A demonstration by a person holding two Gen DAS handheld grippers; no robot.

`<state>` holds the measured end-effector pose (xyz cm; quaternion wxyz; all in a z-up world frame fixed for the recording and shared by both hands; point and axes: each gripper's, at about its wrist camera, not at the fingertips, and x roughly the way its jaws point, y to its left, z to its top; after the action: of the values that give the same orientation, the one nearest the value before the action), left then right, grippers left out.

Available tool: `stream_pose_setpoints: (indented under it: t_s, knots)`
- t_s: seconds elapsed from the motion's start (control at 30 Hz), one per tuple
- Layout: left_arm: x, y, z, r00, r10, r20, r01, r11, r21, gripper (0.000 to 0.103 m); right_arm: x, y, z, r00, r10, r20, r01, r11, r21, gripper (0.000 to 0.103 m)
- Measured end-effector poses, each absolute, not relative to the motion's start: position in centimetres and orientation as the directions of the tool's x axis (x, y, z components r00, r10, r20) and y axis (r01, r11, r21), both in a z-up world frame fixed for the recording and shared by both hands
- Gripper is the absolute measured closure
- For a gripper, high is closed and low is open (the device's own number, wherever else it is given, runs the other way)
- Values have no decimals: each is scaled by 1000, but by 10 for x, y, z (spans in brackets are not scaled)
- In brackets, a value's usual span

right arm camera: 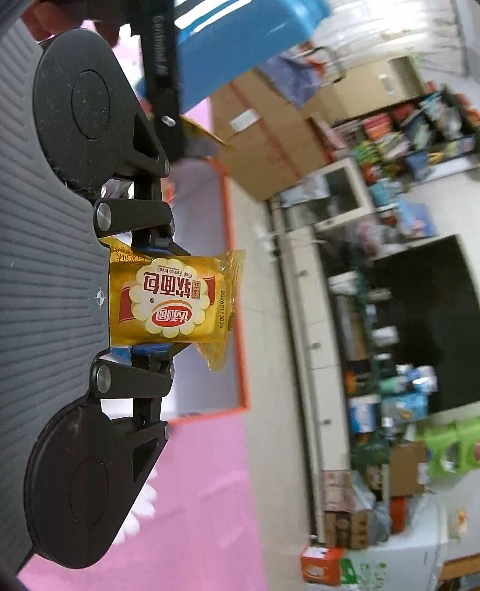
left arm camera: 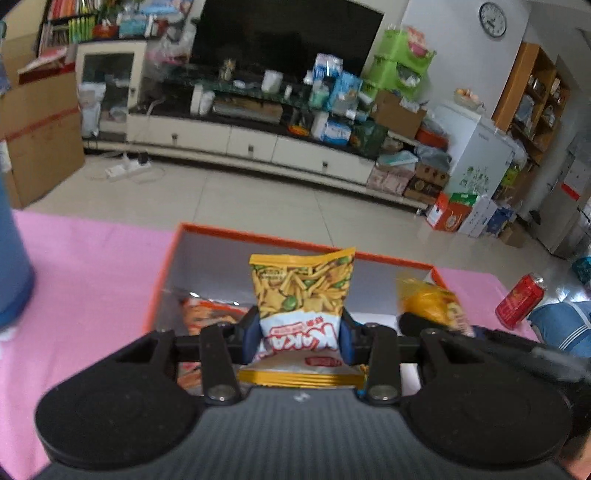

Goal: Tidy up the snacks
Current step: 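Drop the bread pack into the orange box with the right tool while the left tool drops its bag in, then grasp the yellow chip bag with the right tool while the left tool grasps the clear peanut bag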

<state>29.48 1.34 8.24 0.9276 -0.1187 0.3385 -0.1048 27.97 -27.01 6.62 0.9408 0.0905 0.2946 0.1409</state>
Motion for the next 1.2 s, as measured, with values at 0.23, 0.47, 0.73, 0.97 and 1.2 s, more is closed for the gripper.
stream_pose_setpoints:
  t_s: [0.23,0.47,0.73,0.97,1.2]
  knots:
    - [319,-1,52,713,-244,-657,106,964,-243,57,314,-250,25,744,277,-608,-202,961,190,79]
    - [287,19,96,802,-270,-533,119,946,-301,41,297,-251,51,789,281,-546,-221,960,174,48]
    - [212,20,117,827,-228,-514,141,969,-203,37,213,-265,96,856,293,-425,-251,956,154,24]
    - [139,51,61,714,-247,-655,77,958,-277,37,120,-304,50,781,325,-533,-200,939,280,21]
    - [101,55,31,655,-212,-725,-5,959,-284,37,66,-331,11,737,308,-602,-143,941,307,21]
